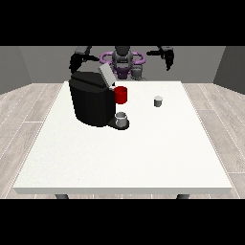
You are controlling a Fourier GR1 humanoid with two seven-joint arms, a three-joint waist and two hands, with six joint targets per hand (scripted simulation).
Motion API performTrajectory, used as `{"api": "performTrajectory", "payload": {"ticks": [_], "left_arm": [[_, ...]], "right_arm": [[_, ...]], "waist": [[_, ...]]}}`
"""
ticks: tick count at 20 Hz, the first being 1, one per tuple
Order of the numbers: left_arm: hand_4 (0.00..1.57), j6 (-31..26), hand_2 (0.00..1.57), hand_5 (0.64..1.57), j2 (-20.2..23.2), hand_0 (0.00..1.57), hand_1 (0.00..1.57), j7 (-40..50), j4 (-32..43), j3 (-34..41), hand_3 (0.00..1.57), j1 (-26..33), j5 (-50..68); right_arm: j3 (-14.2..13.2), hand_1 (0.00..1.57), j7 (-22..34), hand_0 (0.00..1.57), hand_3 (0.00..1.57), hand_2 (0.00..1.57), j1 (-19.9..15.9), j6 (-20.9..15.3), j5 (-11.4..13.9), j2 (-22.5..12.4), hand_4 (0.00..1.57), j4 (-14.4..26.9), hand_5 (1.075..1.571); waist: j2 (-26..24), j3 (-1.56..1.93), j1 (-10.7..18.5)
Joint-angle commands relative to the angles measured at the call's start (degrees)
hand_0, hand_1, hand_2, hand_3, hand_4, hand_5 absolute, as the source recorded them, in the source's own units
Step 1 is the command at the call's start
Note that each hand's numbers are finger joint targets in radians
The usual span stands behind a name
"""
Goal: Insert the coffee pod into the coffee machine and close the lid
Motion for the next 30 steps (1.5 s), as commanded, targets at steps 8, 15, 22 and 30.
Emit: {"api": "performTrajectory", "payload": {"ticks": [8, 15, 22, 30], "left_arm": [[0.0, -3.7, 0.0, 1.571, 8.1, 0.0, 0.0, 5.3, 7.6, 5.3, 0.0, -9.8, -2.4], [0.0, -1.8, 0.0, 1.571, 8.9, 0.0, 0.0, 8.1, 18.5, 5.3, 0.0, -17.8, -7.1], [0.0, -4.0, 0.0, 1.571, 13.5, 0.0, 0.0, -0.2, 32.0, 9.7, 0.0, -22.9, -7.7], [0.0, -2.7, 0.11, 1.571, 12.1, 0.0, 0.0, 3.9, 37.2, 4.7, 0.0, -27.5, -14.9]], "right_arm": [[0.6, 0.0, -4.7, 0.0, 0.0, 0.0, -1.8, -1.4, 0.3, 2.4, 0.13, 1.4, 1.571], [2.7, 0.0, 3.1, 0.0, 0.0, 0.0, -6.4, -0.2, -0.9, 0.0, 0.28, -3.5, 1.571], [0.4, 0.0, 1.2, 0.0, 0.0, 0.0, -10.4, -2.0, -1.1, 0.0, 0.35, -0.3, 1.571], [0.6, 0.0, 2.0, 0.0, 0.0, 0.0, -11.9, -2.7, 0.8, 0.0, 0.41, 6.6, 1.571]], "waist": [[5.1, -0.02, -3.3], [6.1, -0.03, -7.3], [12.4, -0.05, -6.8], [10.1, -0.03, -5.5]]}}
